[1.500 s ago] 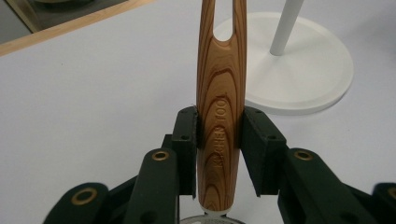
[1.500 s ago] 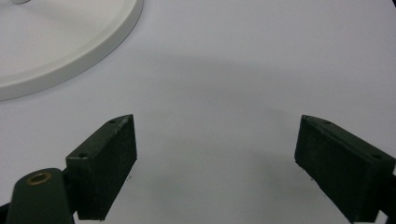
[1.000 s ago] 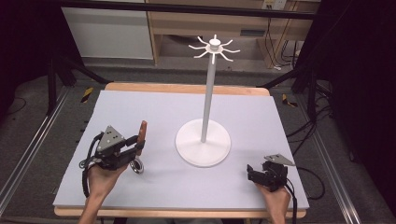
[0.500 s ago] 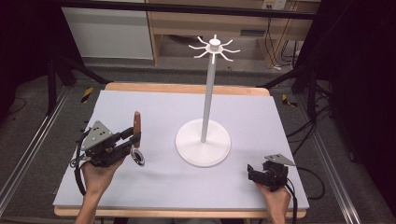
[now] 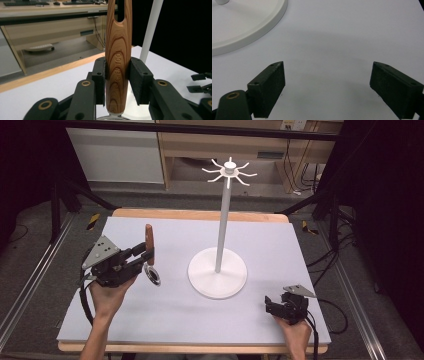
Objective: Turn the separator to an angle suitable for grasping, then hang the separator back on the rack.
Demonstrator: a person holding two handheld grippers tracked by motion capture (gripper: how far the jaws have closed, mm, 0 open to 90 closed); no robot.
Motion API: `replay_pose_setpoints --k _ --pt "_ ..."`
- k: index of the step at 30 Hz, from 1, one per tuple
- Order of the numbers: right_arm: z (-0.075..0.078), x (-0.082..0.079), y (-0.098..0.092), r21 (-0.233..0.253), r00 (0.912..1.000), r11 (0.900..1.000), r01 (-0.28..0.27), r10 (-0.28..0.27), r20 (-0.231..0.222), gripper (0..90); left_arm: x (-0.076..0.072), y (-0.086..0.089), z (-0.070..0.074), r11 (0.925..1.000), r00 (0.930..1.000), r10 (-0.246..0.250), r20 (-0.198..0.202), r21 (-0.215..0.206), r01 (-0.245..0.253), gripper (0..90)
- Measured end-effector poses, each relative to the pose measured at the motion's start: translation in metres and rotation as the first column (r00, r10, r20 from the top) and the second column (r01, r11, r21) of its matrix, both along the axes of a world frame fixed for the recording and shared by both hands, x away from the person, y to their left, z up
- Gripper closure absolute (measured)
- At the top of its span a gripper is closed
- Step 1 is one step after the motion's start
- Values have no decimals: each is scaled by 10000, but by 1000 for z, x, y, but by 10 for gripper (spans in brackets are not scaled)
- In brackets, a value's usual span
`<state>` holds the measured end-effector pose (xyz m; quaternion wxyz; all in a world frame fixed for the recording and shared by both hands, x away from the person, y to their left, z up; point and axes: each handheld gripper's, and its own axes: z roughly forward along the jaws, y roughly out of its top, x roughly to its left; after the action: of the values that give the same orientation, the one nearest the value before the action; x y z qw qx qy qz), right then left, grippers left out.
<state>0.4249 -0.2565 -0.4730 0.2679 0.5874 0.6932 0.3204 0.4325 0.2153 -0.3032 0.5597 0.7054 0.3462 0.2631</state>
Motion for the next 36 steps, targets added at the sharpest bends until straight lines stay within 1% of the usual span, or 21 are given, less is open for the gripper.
replay_pose_setpoints --k 1,7,11,14,18,21,26,29,31,35,36 --pt "0 0 0 -4 10000 10000 -2 2 0 133 0 -1 3 10000 10000 18 52 -73 -18 668" --pt "0 0 -1 -5 10000 10000 38 -38 17 132 2 -5 21 9998 9994 -116 326 -137 121 668" --pt "0 0 -1 12 10000 10000 55 -55 4 133 4 -8 29 9997 9993 -144 359 -193 151 668" --pt "0 0 -3 73 10000 10000 58 -58 28 133 6 -11 35 9998 9990 -163 414 -113 168 668" --pt "0 0 -3 46 10000 10000 24 -25 68 133 8 -15 41 9993 9986 -276 461 -220 286 668" --pt "1 0 -3 75 9999 10000 31 -32 127 133 10 -20 47 9994 9981 -308 525 -129 315 668" --pt "1 -1 -3 141 9999 9999 18 -20 142 133 13 -28 54 9987 9972 -467 579 -162 477 668" --pt "0 -1 -4 160 9999 9999 23 -25 117 133 13 -34 60 9987 9967 -497 640 -35 501 668" --pt "0 -1 -4 174 9999 9998 58 -60 115 133 12 -37 65 9984 9960 -559 690 -50 563 668" --pt "0 -1 -4 167 9999 9998 53 -55 119 133 10 -40 70 9980 9951 -627 769 -3 629 668" --pt "0 -1 -4 161 9999 9998 66 -67 105 133 10 -40 72 9979 9947 -648 800 64 645 668"
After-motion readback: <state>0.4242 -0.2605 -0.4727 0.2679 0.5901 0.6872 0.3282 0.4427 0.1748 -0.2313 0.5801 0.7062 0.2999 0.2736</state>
